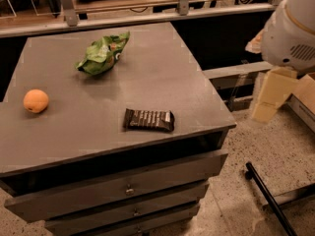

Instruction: Pick rxbar chocolate

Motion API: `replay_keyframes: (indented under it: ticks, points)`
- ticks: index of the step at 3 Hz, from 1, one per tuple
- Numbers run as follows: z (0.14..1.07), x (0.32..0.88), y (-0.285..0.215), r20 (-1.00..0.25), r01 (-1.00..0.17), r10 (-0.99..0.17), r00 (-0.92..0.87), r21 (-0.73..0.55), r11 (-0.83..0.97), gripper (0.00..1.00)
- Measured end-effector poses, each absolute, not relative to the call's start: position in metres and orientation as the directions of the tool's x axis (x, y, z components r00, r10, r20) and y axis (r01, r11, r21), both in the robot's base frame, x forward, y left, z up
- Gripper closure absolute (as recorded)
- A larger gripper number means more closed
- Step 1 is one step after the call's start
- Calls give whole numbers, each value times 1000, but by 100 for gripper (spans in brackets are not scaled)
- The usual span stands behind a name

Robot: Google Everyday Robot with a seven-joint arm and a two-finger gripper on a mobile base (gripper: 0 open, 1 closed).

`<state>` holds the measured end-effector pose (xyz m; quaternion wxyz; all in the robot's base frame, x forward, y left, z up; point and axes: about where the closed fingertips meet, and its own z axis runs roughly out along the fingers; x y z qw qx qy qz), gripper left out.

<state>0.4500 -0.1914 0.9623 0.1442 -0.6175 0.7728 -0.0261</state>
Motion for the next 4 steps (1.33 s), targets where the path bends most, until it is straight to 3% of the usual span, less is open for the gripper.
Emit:
replay_keyframes:
  ticks: [2,4]
  points:
    - [899,484,-110,-129,-985,-988,-80,-140,98,0]
    - [854,499,-70,-76,-996,-997,-17,-86,24,0]
